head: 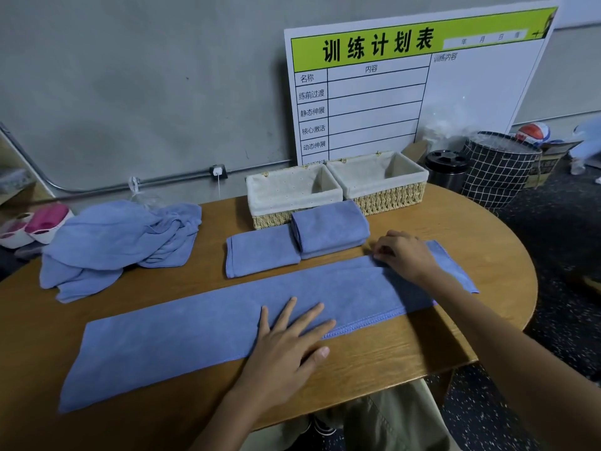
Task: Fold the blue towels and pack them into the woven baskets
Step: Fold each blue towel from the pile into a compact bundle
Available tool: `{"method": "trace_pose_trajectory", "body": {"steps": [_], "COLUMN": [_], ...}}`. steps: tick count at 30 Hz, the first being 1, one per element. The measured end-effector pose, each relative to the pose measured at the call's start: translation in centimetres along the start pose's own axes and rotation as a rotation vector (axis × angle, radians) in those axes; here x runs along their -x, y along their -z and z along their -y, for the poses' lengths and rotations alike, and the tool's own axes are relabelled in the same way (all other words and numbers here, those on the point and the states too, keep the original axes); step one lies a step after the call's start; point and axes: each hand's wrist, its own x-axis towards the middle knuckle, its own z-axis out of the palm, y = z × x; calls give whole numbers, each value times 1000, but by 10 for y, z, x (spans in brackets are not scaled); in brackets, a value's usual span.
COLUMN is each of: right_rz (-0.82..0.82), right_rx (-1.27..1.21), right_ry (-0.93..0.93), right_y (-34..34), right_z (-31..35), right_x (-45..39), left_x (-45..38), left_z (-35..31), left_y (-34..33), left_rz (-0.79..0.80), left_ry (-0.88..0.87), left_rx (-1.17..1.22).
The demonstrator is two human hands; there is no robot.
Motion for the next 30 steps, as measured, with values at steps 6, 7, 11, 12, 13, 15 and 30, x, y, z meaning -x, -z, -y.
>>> {"method": "trace_pose_trajectory", "body": {"steps": [6, 7, 11, 12, 13, 15, 30], "right_rz": [12, -15, -171, -178, -177, -180, 22], "right_rx": [51, 65, 106, 117, 119, 87, 12], "right_ry": [-4, -2, 6, 13, 17, 8, 113], "right_y": [-6, -7, -14, -17, -20, -21, -15], "right_z": [-10, -9, -6, -7, -9, -16, 25], "right_x": [-8, -9, -8, -7, -5, -1, 47], "left_x": [0, -1, -1, -1, 0, 0, -1], "left_z": [0, 0, 1, 1, 1, 1, 2], "left_y": [0, 0, -1, -1, -1, -1, -3], "left_rz": [3, 6, 4, 1, 3, 5, 1], "left_ry": [-10, -12, -16, -17, -19, -21, -21], "left_rx": [-17, -21, -24, -21, -20, -22, -24]}}
